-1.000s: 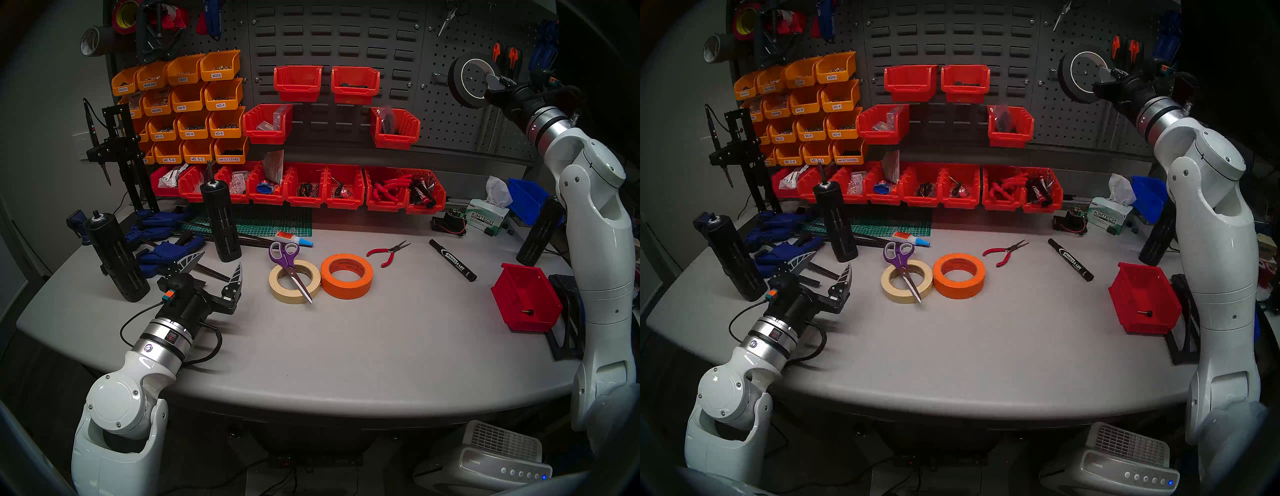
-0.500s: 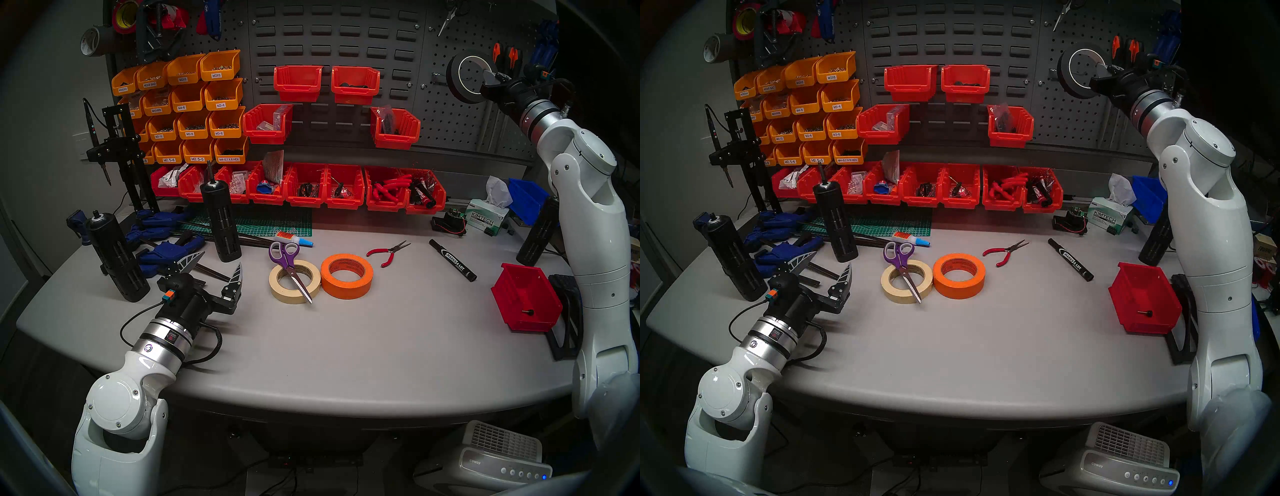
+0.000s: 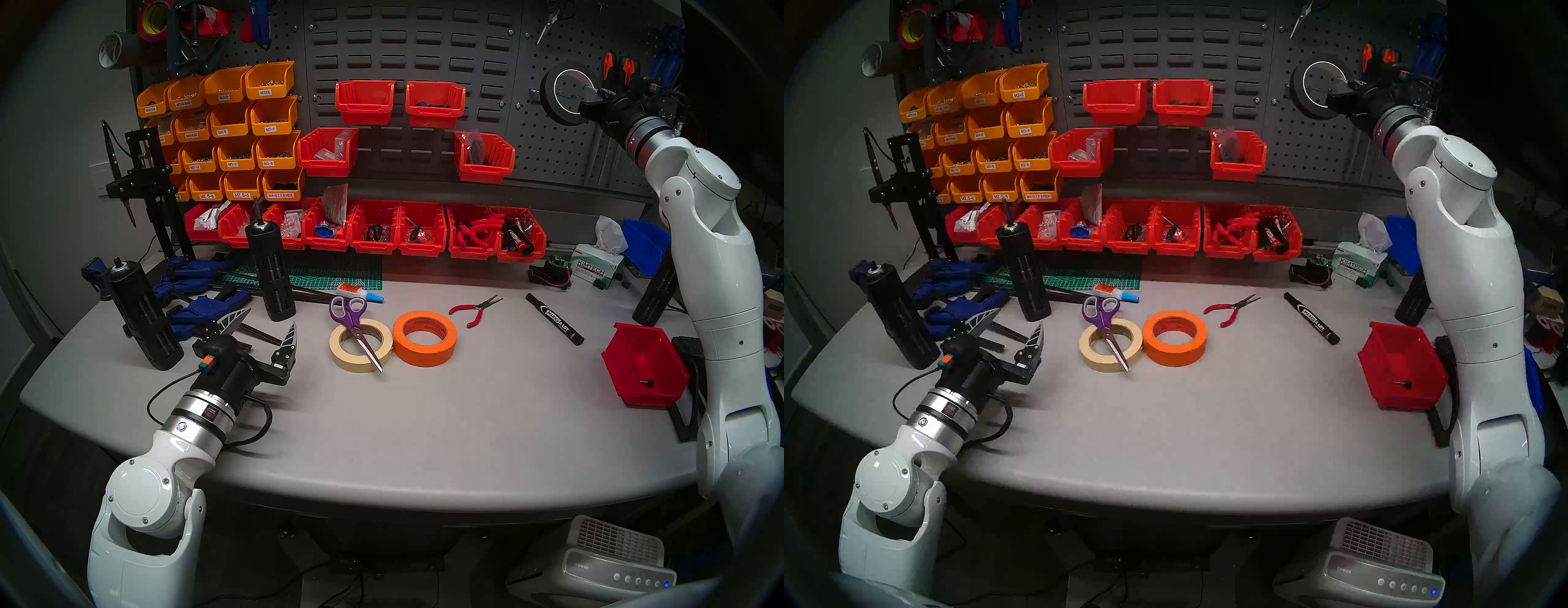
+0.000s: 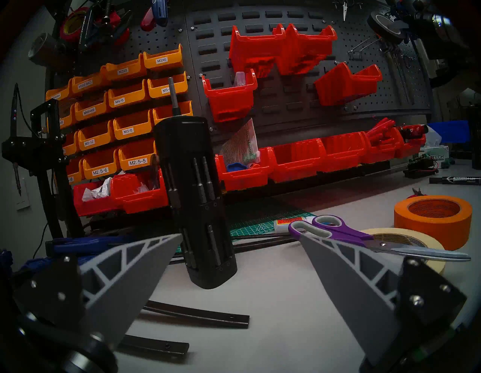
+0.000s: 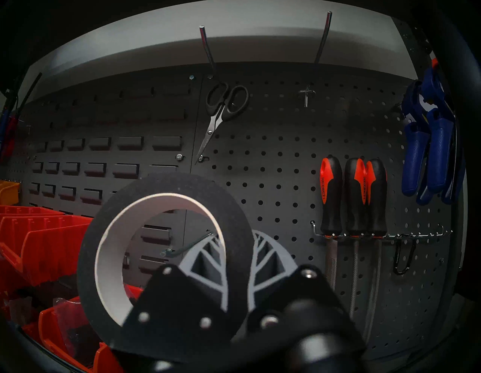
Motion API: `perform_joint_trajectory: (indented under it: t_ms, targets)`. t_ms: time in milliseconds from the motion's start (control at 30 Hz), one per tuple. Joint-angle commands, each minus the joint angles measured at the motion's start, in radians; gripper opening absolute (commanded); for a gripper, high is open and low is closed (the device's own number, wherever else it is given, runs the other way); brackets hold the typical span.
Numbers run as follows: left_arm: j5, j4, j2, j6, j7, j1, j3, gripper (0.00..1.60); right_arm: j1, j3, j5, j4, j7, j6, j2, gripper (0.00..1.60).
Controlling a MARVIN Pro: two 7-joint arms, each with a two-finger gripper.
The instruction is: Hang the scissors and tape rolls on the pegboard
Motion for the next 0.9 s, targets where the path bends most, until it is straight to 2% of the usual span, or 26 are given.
perform_joint_trajectory:
  t_ms: [0, 433, 867]
  targets:
    - [0.000, -0.012, 0.000, -0.005, -0.001, -0.002, 0.002, 1.60, 0.112, -0.005, -0.033, 0.020, 0.002, -0.010, -0.020, 0.00]
    - [0.000, -0.013, 0.000, -0.005, -0.001, -0.001, 0.002, 1.60, 0.187, -0.041, -0.067, 0.093, 0.016, 0.008, -0.021, 0.00]
    - [0.000, -0.014, 0.000, -0.006, -0.001, -0.001, 0.002, 1.60, 0.174, -0.051, -0.076, 0.102, 0.037, 0.046, -0.010, 0.00]
